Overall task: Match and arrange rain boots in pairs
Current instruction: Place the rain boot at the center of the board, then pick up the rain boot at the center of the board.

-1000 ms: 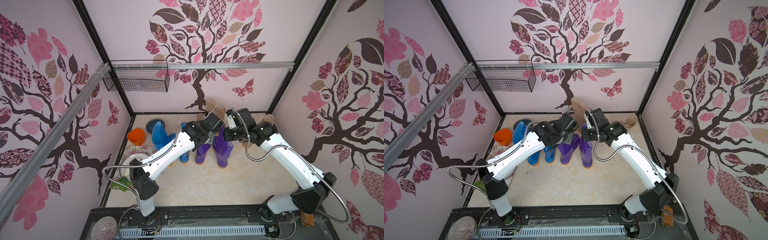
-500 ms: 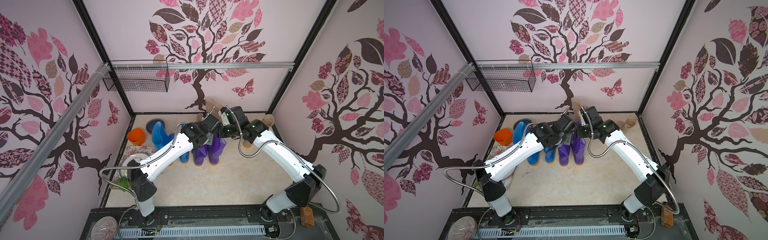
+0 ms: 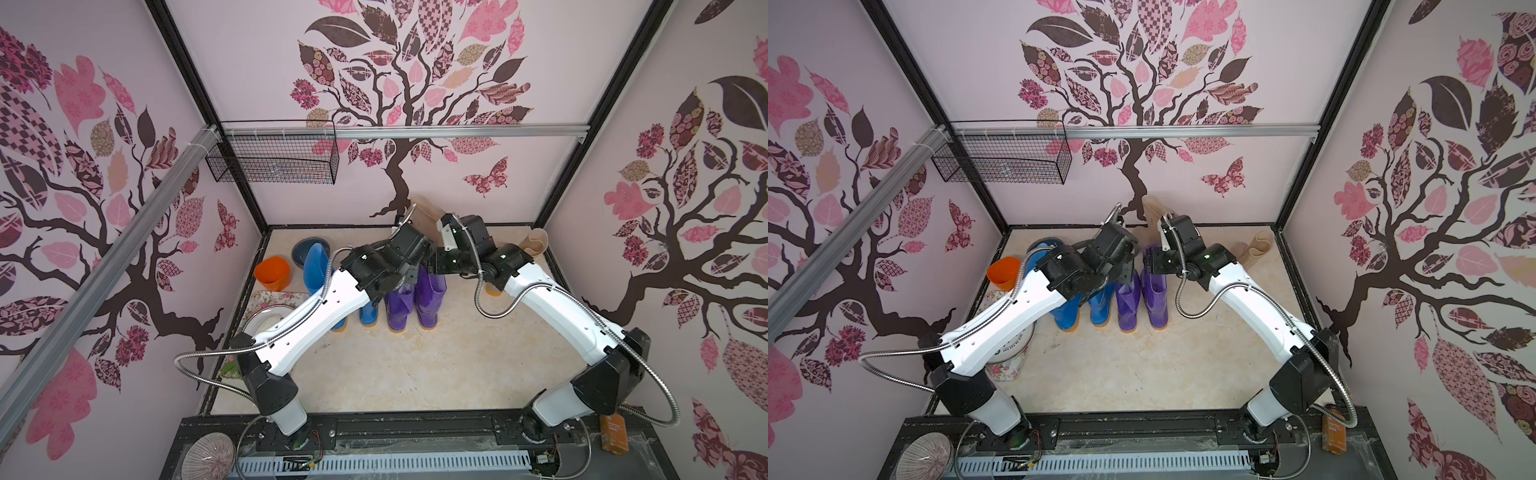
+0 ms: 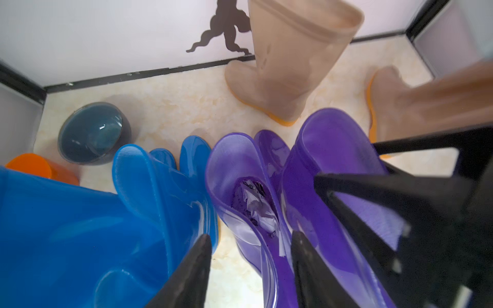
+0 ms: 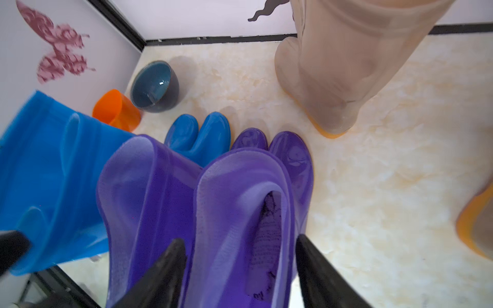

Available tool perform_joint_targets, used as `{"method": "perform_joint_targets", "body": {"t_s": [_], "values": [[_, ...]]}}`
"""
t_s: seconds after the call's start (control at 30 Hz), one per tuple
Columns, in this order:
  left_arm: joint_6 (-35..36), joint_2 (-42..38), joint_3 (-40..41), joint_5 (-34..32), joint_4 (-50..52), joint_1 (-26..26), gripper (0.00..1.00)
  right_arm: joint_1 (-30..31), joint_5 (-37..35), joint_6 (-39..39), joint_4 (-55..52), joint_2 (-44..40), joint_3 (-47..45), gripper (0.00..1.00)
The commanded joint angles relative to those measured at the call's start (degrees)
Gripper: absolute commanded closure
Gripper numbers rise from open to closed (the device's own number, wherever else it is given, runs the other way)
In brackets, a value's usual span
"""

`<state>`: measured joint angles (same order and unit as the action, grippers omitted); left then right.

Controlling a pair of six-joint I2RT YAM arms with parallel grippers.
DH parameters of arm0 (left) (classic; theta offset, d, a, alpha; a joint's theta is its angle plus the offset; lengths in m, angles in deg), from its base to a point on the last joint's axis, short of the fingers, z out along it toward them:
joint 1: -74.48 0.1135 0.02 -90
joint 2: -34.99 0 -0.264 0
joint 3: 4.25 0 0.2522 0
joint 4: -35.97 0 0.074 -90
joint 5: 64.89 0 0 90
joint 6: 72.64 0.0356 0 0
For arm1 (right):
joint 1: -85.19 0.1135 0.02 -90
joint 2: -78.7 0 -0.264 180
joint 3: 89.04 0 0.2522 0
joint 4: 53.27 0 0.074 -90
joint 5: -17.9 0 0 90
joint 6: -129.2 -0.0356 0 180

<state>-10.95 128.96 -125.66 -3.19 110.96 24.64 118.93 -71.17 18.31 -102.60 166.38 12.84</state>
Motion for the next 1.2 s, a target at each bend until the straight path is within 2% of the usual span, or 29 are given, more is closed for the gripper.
{"method": "perform_joint_targets", "body": {"t_s": [0.0, 0.2, 0.4, 0.57, 0.8, 1.07, 1.17], "values": [[0.7, -1.9, 0.5, -1.0, -2.5, 0.3, 0.45, 0.3, -3.9, 1.0, -1.3, -3.4, 2.8, 0.20], [3.1, -2.9, 0.0, -0.6, -3.4, 0.3, 0.41, 0.2, -6.2, 4.3, -4.4, -3.0, 6.8, 0.07], [6.8, -4.7, 0.1, -0.5, -5.6, 0.3, 0.38, -0.7, -10.4, 10.6, -8.2, -1.3, 13.6, 0.02], [10.4, -6.0, 0.9, 0.0, -8.1, 0.3, 0.36, -7.5, -4.8, 14.9, -10.1, 4.7, 22.3, 0.02], [14.7, -6.2, 1.9, 1.3, -9.0, 0.3, 0.30, -8.3, -5.4, 21.9, -11.9, 17.6, 35.2, 0.01], [16.7, -8.3, 6.0, 1.4, -10.6, 1.3, 0.26, -9.5, -3.0, 26.9, -5.8, 25.4, 40.6, 0.01], [17.3, -9.1, 7.4, 0.6, -10.4, 1.6, 0.26, -9.5, -6.1, 28.5, -7.1, 29.4, 43.6, 0.03]]}}
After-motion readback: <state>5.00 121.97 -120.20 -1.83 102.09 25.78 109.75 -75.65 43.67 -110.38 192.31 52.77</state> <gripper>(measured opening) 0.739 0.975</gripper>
